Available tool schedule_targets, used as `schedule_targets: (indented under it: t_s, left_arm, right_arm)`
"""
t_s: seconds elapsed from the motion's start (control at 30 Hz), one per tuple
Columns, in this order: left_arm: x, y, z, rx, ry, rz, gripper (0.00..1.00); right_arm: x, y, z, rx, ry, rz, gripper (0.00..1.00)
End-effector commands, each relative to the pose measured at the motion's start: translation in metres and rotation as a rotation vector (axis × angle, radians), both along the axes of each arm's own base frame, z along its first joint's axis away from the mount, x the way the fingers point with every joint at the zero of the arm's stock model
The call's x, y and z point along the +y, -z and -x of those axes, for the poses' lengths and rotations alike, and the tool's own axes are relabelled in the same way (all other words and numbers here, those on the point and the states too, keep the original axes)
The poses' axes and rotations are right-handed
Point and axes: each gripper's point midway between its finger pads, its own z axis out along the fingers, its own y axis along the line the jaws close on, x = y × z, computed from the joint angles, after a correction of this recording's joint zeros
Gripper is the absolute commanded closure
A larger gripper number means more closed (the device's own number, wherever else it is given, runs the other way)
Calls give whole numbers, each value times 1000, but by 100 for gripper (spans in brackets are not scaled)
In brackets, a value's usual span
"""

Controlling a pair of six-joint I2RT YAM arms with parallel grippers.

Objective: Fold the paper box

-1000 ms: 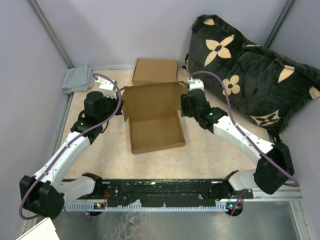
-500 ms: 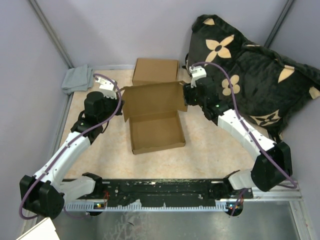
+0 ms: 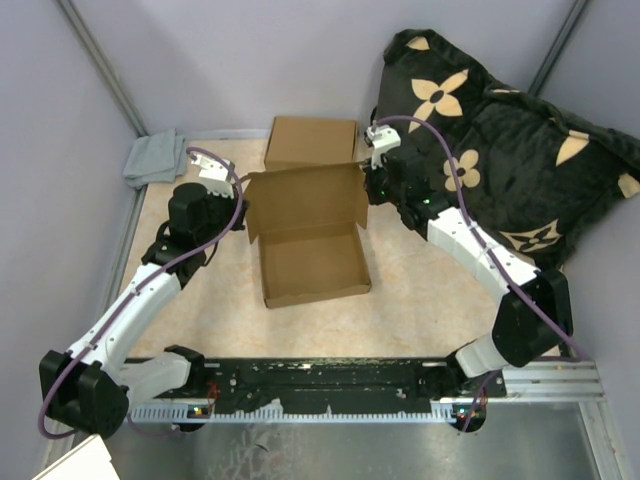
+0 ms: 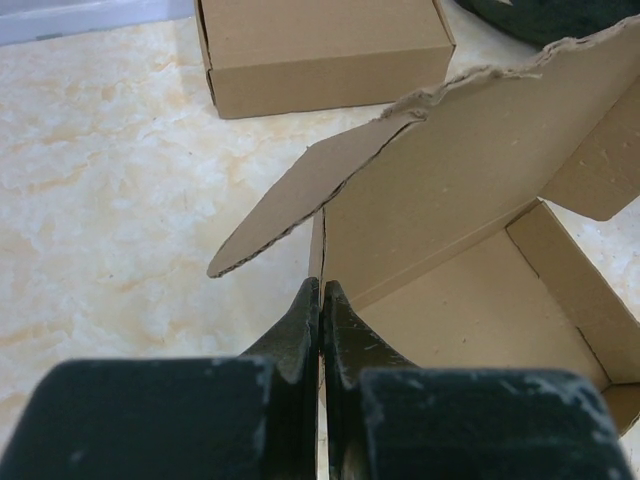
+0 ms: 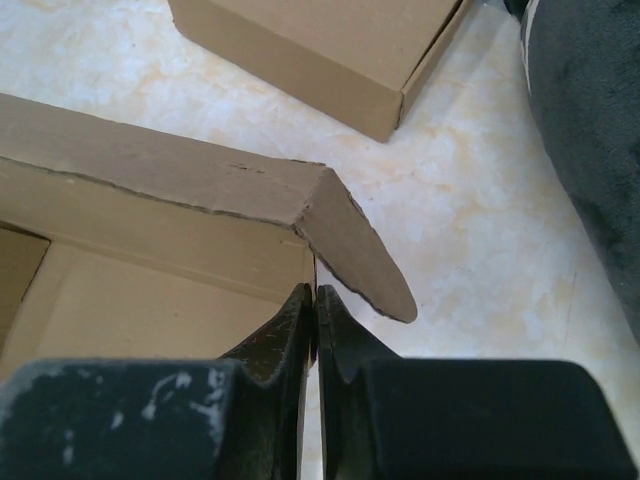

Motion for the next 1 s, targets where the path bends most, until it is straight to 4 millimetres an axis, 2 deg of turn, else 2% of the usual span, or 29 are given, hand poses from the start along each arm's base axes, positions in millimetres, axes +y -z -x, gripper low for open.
schedule_targets:
  t_s: [0.0, 0.13, 0.23, 0.4, 0.5, 0.7, 0.97]
  left_arm:
    - [-9, -15, 1, -46, 32, 44, 100]
    - [-15, -18, 6, -37, 56, 89, 100]
    - [-19, -17, 15, -10, 57, 119, 100]
    - [-16, -3, 29, 62, 25, 134, 85]
    - [-13, 0, 34, 80, 6, 134, 83]
    - [-11, 11, 49, 159, -16, 119, 82]
    - [-6, 26, 75, 168, -2, 163, 66]
  right_arm:
    - [7, -32, 8, -69, -29, -70, 95]
    - [21, -28, 27, -57, -47, -83, 97]
    - [32, -15, 42, -68, -23, -64, 100]
    - [35, 5, 59, -127, 66, -56, 100]
    - [37, 1, 68, -182, 83, -86, 100]
    - [28, 7, 79, -272, 141, -78, 100]
    - [-3, 14, 81, -357, 306, -177, 100]
